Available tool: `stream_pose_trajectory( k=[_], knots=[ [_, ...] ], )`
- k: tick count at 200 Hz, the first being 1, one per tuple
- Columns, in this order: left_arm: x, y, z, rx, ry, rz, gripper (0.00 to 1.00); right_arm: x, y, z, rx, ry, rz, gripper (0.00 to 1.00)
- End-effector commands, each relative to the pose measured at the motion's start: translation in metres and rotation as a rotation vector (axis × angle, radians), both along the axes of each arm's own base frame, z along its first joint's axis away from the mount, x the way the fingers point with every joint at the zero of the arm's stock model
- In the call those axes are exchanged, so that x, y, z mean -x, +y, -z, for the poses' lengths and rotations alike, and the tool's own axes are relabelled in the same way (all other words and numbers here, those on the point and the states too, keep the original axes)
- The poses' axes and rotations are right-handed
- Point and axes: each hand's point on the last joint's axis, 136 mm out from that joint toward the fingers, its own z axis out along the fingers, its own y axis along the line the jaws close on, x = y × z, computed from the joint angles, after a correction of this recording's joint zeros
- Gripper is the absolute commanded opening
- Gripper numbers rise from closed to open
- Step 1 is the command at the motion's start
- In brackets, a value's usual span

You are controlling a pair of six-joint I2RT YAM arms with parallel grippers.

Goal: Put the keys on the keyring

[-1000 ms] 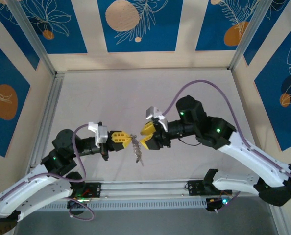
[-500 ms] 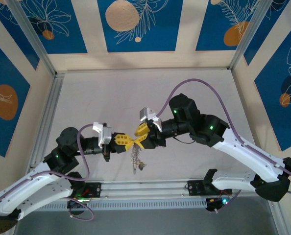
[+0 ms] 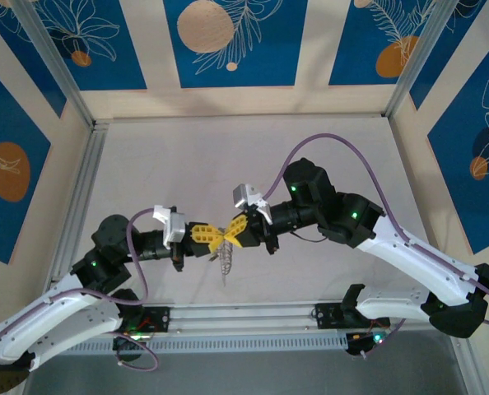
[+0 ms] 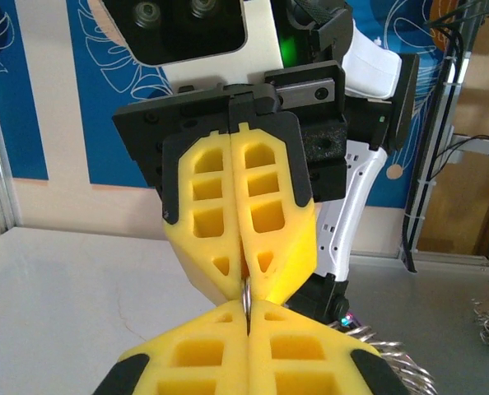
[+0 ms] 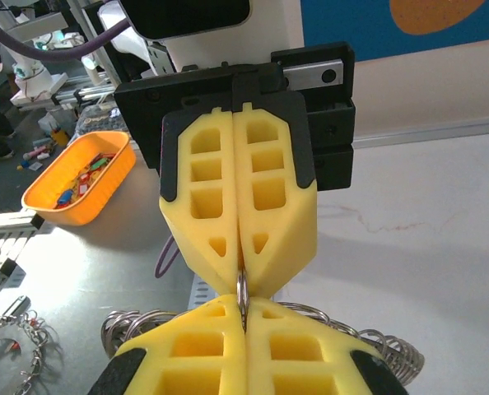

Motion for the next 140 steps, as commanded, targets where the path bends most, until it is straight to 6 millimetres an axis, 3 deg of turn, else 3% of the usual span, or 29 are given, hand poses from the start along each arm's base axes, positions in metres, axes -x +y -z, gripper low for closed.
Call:
stream_pose_trajectory(
  k=[1, 37, 54, 69, 99, 140],
  knots=[
    [0.009, 0.009, -0.037, 0.112, -0.093, 0.005, 0.00, 0.001, 0.000, -0.002, 0.005, -0.008, -0.010, 0.00],
    [0.004, 0.009, -0.029, 0.013, -0.075, -0.030, 0.00, -0.005, -0.003, -0.004, 0.028, -0.062, 0.022, 0.00],
    [0.002, 0.010, -0.017, -0.119, -0.054, -0.042, 0.30, -0.014, -0.006, -0.003, 0.068, -0.116, 0.065, 0.00],
    [-0.001, 0.014, -0.006, -0.227, -0.047, -0.066, 0.41, -0.020, -0.008, 0.000, 0.120, -0.151, 0.079, 0.00],
    [-0.011, 0.019, 0.007, -0.394, -0.048, -0.112, 0.43, -0.027, -0.006, 0.005, 0.198, -0.209, 0.081, 0.00],
    [-0.020, 0.011, 0.009, -0.433, -0.059, -0.116, 0.38, -0.027, 0.004, 0.002, 0.217, -0.259, 0.063, 0.00]
  ],
)
